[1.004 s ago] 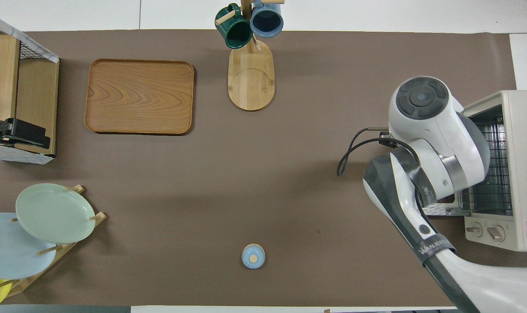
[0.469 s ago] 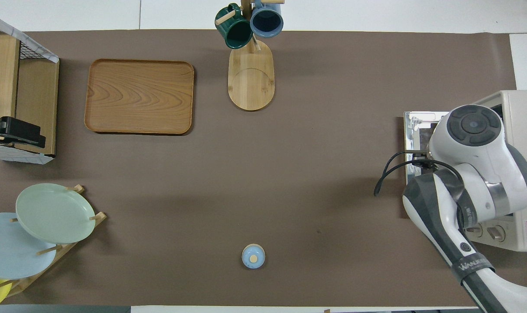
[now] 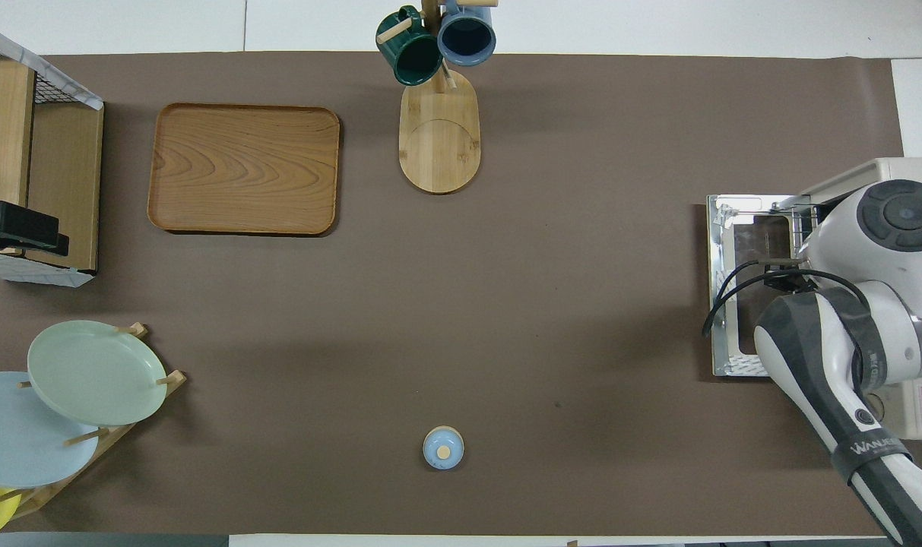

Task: Put eggplant into oven
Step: 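Push the plate deeper into the oven and open the right gripper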

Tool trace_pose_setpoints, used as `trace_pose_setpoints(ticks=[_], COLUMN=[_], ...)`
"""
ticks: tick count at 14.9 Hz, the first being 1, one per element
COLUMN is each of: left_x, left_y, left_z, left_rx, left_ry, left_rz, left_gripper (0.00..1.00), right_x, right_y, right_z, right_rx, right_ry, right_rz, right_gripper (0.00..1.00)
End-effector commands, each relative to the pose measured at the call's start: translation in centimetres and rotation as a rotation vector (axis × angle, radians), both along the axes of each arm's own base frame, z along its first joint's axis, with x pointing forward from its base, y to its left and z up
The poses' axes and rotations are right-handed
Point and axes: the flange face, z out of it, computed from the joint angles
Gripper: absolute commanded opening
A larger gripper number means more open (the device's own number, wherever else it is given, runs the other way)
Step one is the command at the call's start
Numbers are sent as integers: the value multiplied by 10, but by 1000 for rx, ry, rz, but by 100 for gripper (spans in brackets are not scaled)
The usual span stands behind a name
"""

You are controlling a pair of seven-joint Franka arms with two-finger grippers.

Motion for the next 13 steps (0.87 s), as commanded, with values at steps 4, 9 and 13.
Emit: trace_pose_setpoints(ticks=[4,9,13], left_x=[1,1,1], left_y=[1,-1,0], left_z=[5,5,5], left_rx=[19,19,19], left_ry=[-40,-42,-42], left_rz=[6,3,3], left_gripper=[100,100,100], right_x=[7,37,40], right_y=[3,31,69], right_z=[9,47,11], right_rx=[8,174,290], right_ry=[-38,-108,-210], right_rz=[23,-60,-57], right_gripper=[29,18,0])
